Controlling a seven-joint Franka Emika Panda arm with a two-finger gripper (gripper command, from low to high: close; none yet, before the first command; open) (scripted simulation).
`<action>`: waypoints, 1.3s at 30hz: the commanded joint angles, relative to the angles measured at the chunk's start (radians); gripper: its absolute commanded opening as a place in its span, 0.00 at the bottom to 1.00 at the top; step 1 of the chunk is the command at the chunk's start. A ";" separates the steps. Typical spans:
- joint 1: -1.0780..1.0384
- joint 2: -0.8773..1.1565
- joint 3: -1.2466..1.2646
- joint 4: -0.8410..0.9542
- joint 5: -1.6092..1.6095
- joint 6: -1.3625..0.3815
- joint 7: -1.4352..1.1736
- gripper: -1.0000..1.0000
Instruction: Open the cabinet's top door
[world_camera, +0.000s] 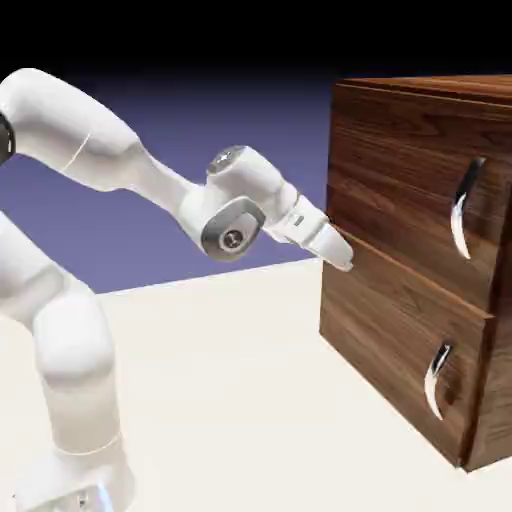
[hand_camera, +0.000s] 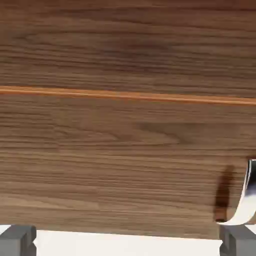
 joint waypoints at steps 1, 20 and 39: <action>0.017 -0.007 -0.019 0.009 -0.044 -0.002 -0.017 1.00; 0.331 -0.140 -0.374 0.185 -0.870 -0.031 -0.347 1.00; 0.645 -0.273 -0.730 0.360 -1.696 -0.060 -0.677 1.00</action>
